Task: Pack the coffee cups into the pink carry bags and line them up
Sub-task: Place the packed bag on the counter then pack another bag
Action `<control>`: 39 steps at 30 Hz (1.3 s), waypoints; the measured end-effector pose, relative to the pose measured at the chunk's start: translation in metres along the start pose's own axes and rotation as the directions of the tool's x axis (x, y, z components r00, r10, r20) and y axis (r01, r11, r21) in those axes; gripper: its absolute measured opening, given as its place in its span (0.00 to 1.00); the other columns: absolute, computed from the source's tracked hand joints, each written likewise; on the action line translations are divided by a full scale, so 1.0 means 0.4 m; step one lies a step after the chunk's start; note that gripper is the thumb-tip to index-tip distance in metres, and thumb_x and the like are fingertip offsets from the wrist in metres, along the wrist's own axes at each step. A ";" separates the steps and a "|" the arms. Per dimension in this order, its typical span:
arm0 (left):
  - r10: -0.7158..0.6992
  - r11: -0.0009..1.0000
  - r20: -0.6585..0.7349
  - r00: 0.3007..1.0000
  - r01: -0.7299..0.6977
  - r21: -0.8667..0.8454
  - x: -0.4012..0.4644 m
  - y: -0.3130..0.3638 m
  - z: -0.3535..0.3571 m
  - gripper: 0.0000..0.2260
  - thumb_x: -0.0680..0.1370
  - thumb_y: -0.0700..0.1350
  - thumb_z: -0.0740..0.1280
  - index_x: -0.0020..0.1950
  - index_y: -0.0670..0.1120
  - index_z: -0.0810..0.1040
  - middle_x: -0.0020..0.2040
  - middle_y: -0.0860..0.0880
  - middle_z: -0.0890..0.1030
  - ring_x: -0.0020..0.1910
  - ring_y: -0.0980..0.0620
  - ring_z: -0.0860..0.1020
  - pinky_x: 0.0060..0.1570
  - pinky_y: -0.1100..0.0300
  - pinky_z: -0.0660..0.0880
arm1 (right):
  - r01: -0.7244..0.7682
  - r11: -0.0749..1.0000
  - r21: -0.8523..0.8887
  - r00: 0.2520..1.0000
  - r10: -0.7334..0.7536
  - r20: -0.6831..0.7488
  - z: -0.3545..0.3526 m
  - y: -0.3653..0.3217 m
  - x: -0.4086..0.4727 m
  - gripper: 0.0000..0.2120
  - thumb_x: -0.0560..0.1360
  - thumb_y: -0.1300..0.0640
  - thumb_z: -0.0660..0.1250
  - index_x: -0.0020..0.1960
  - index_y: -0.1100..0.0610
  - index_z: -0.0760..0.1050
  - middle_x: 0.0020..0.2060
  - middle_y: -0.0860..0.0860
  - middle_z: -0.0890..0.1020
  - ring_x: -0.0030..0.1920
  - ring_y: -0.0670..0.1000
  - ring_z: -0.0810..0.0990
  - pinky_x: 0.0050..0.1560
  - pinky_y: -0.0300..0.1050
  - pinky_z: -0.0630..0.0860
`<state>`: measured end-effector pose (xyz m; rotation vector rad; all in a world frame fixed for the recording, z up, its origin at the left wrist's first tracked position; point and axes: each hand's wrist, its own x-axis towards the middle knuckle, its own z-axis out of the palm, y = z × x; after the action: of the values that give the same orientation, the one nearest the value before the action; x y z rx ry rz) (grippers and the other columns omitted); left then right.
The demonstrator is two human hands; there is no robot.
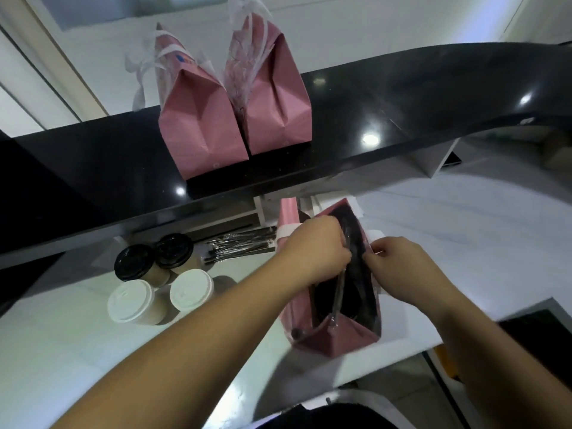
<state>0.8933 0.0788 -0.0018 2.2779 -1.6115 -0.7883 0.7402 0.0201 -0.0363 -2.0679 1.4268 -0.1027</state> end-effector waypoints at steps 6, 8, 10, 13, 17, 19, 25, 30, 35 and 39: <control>-0.029 0.991 -0.039 0.999 0.033 0.126 0.057 0.051 0.057 0.05 0.76 0.36 0.67 0.43 0.43 0.80 0.39 0.46 0.81 0.41 0.44 0.80 0.33 0.56 0.70 | 0.022 0.999 0.034 0.997 -0.024 0.070 -0.026 0.008 -0.005 0.14 0.76 0.53 0.61 0.38 0.57 0.80 0.31 0.51 0.83 0.35 0.53 0.81 0.35 0.50 0.79; -0.068 0.993 -0.034 0.997 0.071 0.091 0.068 0.057 0.071 0.05 0.77 0.37 0.67 0.50 0.43 0.82 0.45 0.45 0.83 0.45 0.44 0.81 0.36 0.55 0.72 | 0.023 0.998 0.058 0.995 -0.029 0.100 -0.036 0.014 -0.003 0.13 0.76 0.53 0.62 0.39 0.58 0.81 0.32 0.52 0.84 0.37 0.55 0.82 0.39 0.53 0.80; -0.084 0.994 -0.036 0.996 0.087 0.071 0.075 0.056 0.080 0.05 0.78 0.38 0.67 0.52 0.43 0.80 0.47 0.45 0.83 0.46 0.44 0.81 0.37 0.55 0.73 | 0.033 0.997 0.068 0.992 -0.041 0.120 -0.042 0.022 0.003 0.14 0.76 0.53 0.62 0.39 0.59 0.80 0.33 0.54 0.84 0.39 0.57 0.82 0.40 0.54 0.80; -0.114 0.993 -0.049 0.992 0.115 0.006 0.078 0.052 0.082 0.07 0.77 0.38 0.66 0.53 0.47 0.78 0.48 0.47 0.83 0.46 0.45 0.82 0.44 0.50 0.81 | 0.062 0.996 0.066 0.987 -0.071 0.143 -0.047 0.036 0.017 0.14 0.77 0.52 0.63 0.40 0.59 0.81 0.35 0.54 0.85 0.40 0.57 0.83 0.44 0.55 0.81; -0.103 0.976 -0.095 0.990 0.082 -0.204 0.048 0.029 0.063 0.08 0.78 0.39 0.67 0.47 0.53 0.75 0.40 0.52 0.85 0.37 0.52 0.86 0.43 0.50 0.85 | 0.108 0.994 0.035 0.981 -0.112 0.159 -0.047 0.046 0.036 0.15 0.78 0.50 0.63 0.37 0.55 0.79 0.33 0.51 0.85 0.37 0.54 0.83 0.42 0.55 0.82; -0.134 0.939 -0.142 0.981 0.080 -0.335 0.015 -0.004 0.042 0.08 0.78 0.41 0.69 0.46 0.55 0.75 0.37 0.52 0.84 0.31 0.57 0.85 0.36 0.52 0.85 | 0.137 0.991 0.004 0.979 -0.136 0.152 -0.046 0.048 0.044 0.13 0.78 0.47 0.64 0.40 0.52 0.80 0.33 0.48 0.85 0.35 0.52 0.83 0.39 0.53 0.82; -0.301 0.945 -0.432 0.850 0.204 -0.256 -0.129 -0.178 0.019 0.06 0.78 0.52 0.70 0.43 0.58 0.74 0.41 0.60 0.80 0.37 0.59 0.78 0.34 0.61 0.69 | 0.337 0.931 -0.140 0.942 -0.335 0.038 -0.031 0.038 0.065 0.14 0.74 0.39 0.68 0.51 0.45 0.67 0.31 0.45 0.79 0.32 0.45 0.78 0.34 0.51 0.79; -0.388 0.902 -0.356 0.850 0.271 -0.337 -0.229 -0.218 0.076 0.11 0.72 0.65 0.69 0.48 0.62 0.73 0.46 0.61 0.79 0.40 0.62 0.79 0.36 0.63 0.72 | 0.511 0.845 -0.161 0.852 -0.523 -0.041 -0.001 -0.001 0.113 0.20 0.74 0.45 0.73 0.60 0.45 0.67 0.51 0.44 0.74 0.49 0.48 0.75 0.45 0.41 0.75; -0.410 0.888 -0.230 0.883 0.329 -0.320 -0.261 -0.160 0.147 0.27 0.66 0.75 0.67 0.62 0.68 0.70 0.58 0.66 0.74 0.47 0.68 0.78 0.40 0.69 0.71 | 0.560 0.797 -0.228 0.812 -0.582 -0.039 -0.005 -0.051 0.202 0.26 0.74 0.48 0.72 0.69 0.48 0.70 0.66 0.49 0.73 0.66 0.53 0.69 0.65 0.53 0.73; -0.417 0.898 -0.268 0.869 0.347 -0.272 -0.268 -0.140 0.166 0.27 0.66 0.70 0.69 0.63 0.66 0.70 0.58 0.63 0.74 0.50 0.63 0.78 0.43 0.64 0.73 | 0.510 0.833 -0.213 0.860 -0.497 0.116 -0.011 -0.083 0.260 0.18 0.75 0.49 0.70 0.64 0.50 0.78 0.59 0.50 0.81 0.57 0.54 0.79 0.59 0.55 0.81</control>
<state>0.8745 0.2055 -0.0531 2.4391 -0.8949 -0.5936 0.8086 -0.0645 -0.0437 -2.5861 0.8542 -0.0894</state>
